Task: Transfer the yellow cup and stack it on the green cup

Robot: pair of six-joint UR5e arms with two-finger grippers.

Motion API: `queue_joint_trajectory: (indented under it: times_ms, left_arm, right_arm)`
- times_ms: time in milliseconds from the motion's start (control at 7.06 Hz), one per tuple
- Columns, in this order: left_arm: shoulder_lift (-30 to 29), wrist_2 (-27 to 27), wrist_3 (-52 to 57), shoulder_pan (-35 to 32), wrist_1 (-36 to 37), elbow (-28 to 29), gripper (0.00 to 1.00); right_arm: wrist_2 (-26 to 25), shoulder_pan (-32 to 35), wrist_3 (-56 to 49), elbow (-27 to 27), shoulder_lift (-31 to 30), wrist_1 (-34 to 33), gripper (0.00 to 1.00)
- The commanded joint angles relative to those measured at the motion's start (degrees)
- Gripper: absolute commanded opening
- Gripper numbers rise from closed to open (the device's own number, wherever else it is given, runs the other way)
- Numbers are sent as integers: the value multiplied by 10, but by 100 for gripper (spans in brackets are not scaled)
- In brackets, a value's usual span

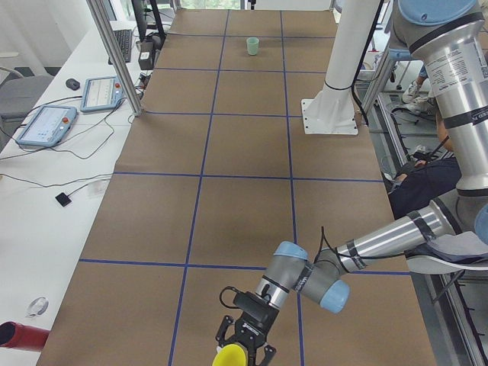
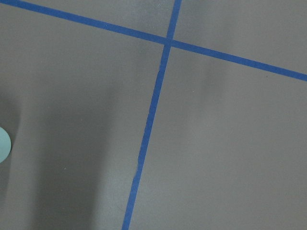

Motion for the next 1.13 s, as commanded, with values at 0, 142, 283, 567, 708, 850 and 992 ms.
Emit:
queue_joint_trajectory:
  times_ms: [0,142,283,567,708,850,992]
  left_arm:
    - [-77,-165,200,-89,-80,1,26]
    - [-98,-276,255,-119,-106,-5,26]
    - [-110,-349,276,-122,-138,-17,26]
    - [-122,-470,326,-122,-166,-61,26]
    - [-123,-550,341,-122,-170,-95,20]
    - [-133,-603,344,-120,-181,-127,17]
    - [-154,-642,344,-116,-186,-168,17]
  right_arm:
    - [8,0,2,-2,3,2,100]
    - [8,0,2,-2,11,2,100]
    - [6,0,4,-5,29,2,100]
    - [8,0,4,-13,46,2,100]
    - [8,1,4,-9,47,3,100]
    - [7,1,4,-9,48,3,100]
    - [8,1,4,-7,48,3,100]
